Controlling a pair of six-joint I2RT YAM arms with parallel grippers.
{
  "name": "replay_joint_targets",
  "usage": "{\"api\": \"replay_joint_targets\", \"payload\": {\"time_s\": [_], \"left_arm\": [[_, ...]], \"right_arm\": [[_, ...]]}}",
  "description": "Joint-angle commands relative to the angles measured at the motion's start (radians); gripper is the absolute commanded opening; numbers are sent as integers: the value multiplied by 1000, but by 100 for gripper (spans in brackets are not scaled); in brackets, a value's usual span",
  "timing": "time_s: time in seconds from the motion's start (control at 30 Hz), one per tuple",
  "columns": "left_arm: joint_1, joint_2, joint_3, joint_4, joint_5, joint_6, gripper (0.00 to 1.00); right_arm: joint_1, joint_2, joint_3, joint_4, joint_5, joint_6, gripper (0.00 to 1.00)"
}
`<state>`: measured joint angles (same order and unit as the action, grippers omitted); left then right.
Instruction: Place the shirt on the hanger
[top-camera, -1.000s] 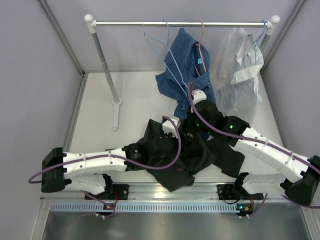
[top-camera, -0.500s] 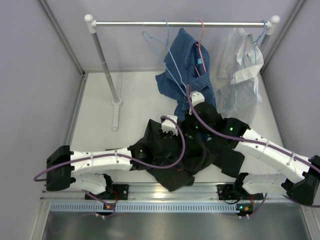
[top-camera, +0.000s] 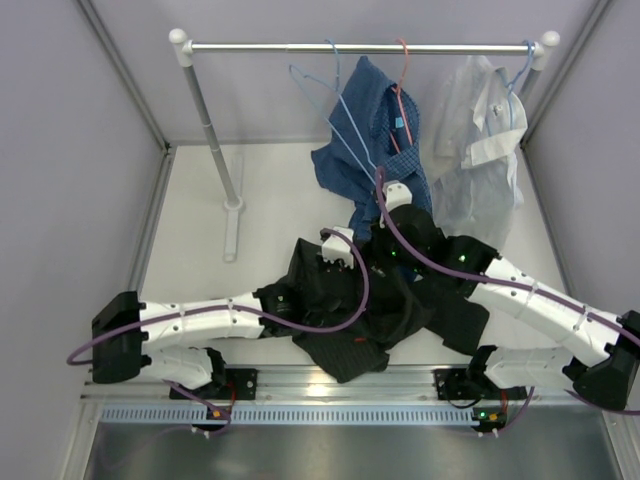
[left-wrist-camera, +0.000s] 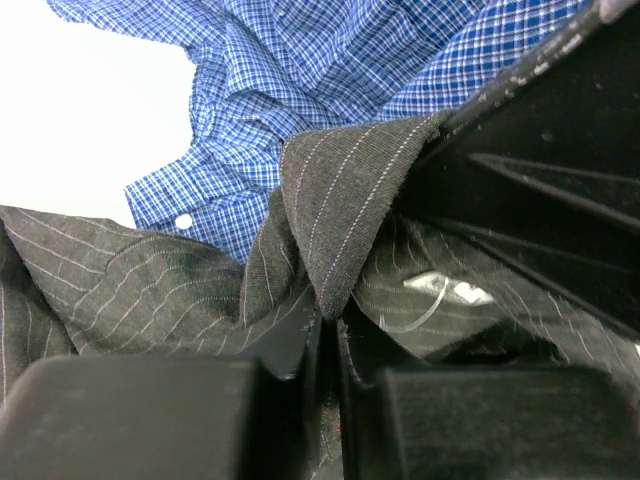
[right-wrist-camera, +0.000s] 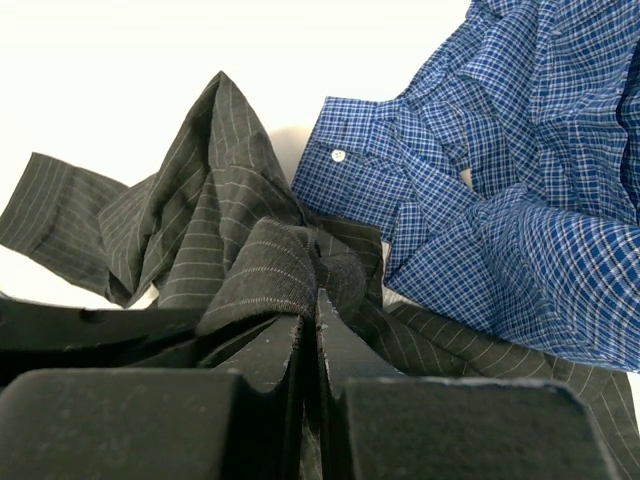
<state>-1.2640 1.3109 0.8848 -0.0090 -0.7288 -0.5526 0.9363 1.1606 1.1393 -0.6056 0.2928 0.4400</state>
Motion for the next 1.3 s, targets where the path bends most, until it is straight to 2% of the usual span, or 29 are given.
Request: {"api": "replay_joint_targets", "payload": {"time_s": [0.0, 0.07, 0.1, 0.13, 0.17, 0.33, 0.43, 0.53, 0.67, 0.83, 0.93, 0.97, 1.03, 1.07, 1.2, 1.27], "left_arm": [[3, -62, 22, -60, 40, 10, 1], [3, -99, 17, -109, 51, 0, 0], [5, -116, 14, -167, 54, -10, 0], [12, -152, 5, -196, 68, -18, 0], [23, -173, -1, -218, 95, -20, 0], [98, -289, -26, -351, 253, -61, 0], [129, -352, -43, -374, 364, -44, 0], [158, -367, -23, -460, 411, -33, 0], [175, -360, 0, -525, 434, -7, 0], [175, -346, 8, -577, 468, 16, 0], [173, -367, -6, -586, 471, 25, 0], [175, -375, -10, -585, 470, 28, 0], [175, -386, -23, -586, 479, 42, 0], [175, -387, -27, -586, 485, 48, 0], [175, -387, -53, -586, 490, 57, 0], [175, -384, -61, -586, 482, 48, 0]], "right_arm": [[19, 10, 22, 67, 43, 9, 0], [18, 10, 23, 69, 32, -4, 3], [19, -2, 22, 72, 7, -15, 9], [19, -12, 13, 75, -4, -30, 27], [19, -21, 8, 78, -9, -38, 33], [19, -136, -9, 86, -95, -84, 48], [19, -203, 10, 84, -139, -116, 61], [18, -243, 69, 60, -133, -165, 80], [7, -214, 183, 10, -100, -240, 84], [-57, -43, 419, -86, -69, -362, 86], [-171, 65, 557, -128, -148, -386, 88], [-200, 118, 585, -134, -223, -392, 89], [-281, 171, 661, -146, -289, -396, 96], [-295, 195, 683, -151, -347, -402, 96], [-304, 355, 815, -195, -362, -423, 83], [-304, 411, 841, -197, -350, -425, 72]]}}
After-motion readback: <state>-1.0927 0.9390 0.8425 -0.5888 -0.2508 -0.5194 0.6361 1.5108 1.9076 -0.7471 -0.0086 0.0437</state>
